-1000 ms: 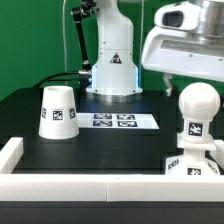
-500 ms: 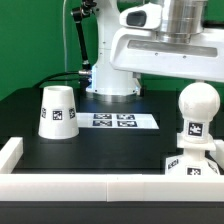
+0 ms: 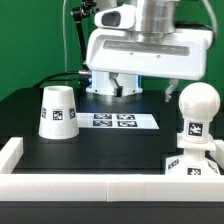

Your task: Assemble lamp

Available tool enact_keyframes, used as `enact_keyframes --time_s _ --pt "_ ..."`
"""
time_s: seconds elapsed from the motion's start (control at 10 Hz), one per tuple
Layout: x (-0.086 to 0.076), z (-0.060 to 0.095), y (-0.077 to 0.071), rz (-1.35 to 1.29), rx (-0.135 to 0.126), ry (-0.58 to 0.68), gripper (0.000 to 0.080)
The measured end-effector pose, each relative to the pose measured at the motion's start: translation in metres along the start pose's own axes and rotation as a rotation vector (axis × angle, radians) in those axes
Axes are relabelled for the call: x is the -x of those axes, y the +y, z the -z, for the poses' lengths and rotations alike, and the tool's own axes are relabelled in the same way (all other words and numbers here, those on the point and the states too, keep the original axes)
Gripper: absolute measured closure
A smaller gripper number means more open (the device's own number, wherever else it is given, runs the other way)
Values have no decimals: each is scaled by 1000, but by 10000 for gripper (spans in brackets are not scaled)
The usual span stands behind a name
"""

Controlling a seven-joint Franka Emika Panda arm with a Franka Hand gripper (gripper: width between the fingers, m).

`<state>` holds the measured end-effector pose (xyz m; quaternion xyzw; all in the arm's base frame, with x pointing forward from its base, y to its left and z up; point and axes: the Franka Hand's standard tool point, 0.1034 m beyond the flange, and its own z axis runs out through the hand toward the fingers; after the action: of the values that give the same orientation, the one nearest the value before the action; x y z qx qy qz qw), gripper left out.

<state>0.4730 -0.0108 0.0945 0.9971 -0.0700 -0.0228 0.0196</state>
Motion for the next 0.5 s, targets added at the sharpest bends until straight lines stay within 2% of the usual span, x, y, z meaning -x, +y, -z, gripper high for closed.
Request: enact_keyframes --time_s 0.1,0.3,0.5 --pt "4 -5 15 12 0 13 101" --pt "13 -9 41 -33 -15 -17 101" --pt "12 -10 52 -24 -12 -16 101"
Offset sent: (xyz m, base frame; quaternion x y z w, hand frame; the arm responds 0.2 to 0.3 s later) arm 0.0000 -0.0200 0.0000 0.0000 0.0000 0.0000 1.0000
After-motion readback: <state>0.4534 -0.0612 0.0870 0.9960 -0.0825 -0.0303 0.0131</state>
